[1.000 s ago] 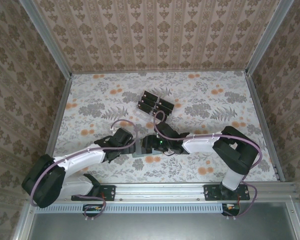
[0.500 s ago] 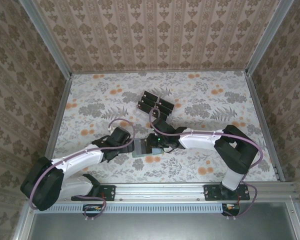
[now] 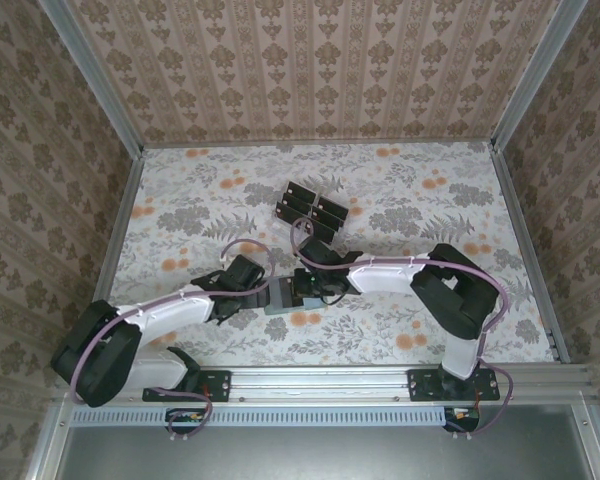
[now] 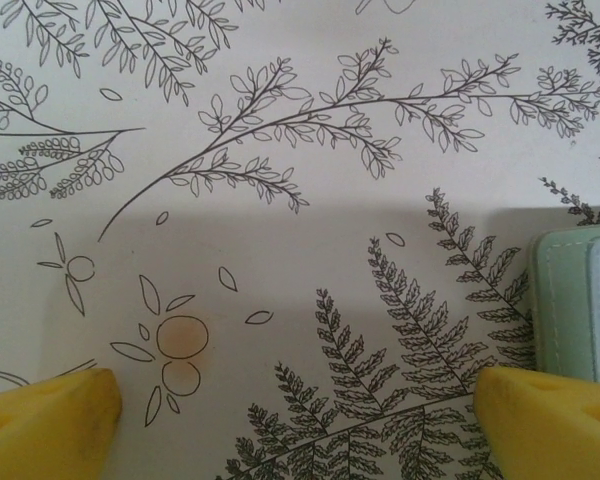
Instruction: Put the credit cards into the card holder
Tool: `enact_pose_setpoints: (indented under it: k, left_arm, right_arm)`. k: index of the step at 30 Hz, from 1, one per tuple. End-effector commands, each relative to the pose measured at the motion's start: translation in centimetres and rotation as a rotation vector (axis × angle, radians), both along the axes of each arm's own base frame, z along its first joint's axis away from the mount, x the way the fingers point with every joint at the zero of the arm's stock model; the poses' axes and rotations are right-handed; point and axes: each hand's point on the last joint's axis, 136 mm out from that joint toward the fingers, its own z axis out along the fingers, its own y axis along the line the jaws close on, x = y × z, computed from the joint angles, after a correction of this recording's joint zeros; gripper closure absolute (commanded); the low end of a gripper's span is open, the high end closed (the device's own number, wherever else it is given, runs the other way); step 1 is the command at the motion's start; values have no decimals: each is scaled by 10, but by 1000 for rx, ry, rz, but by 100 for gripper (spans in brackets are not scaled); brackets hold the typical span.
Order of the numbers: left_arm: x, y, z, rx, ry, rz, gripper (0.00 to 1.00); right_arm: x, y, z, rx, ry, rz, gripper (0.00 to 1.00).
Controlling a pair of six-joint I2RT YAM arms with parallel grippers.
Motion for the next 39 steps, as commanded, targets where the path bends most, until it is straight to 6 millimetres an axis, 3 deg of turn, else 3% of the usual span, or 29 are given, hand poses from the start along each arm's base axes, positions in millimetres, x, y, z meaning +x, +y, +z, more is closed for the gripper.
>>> enact_pose_setpoints:
  k: [1, 12, 17, 22, 29, 39]
  left_arm:
    - [4, -4, -1, -9, 1, -15, 0]
    - [3, -4, -4, -13, 5, -13, 0]
    - [4, -4, -2, -11, 1, -15, 0]
    - [6, 0, 11, -22, -30, 2, 0]
    - [10, 19, 29, -38, -60, 57, 0]
    - [7, 24, 18, -31, -20, 63, 0]
  right_arm:
    - [-3, 11, -2, -5, 13, 36, 90]
    - [-11, 43, 2, 57, 38, 79, 92]
    - [-6, 43, 29, 96, -13, 71, 92]
    - [0, 30, 49, 93, -64, 52, 82]
    - [2, 11, 34, 29, -52, 22, 84]
    - [2, 3, 8, -25, -19, 7, 92]
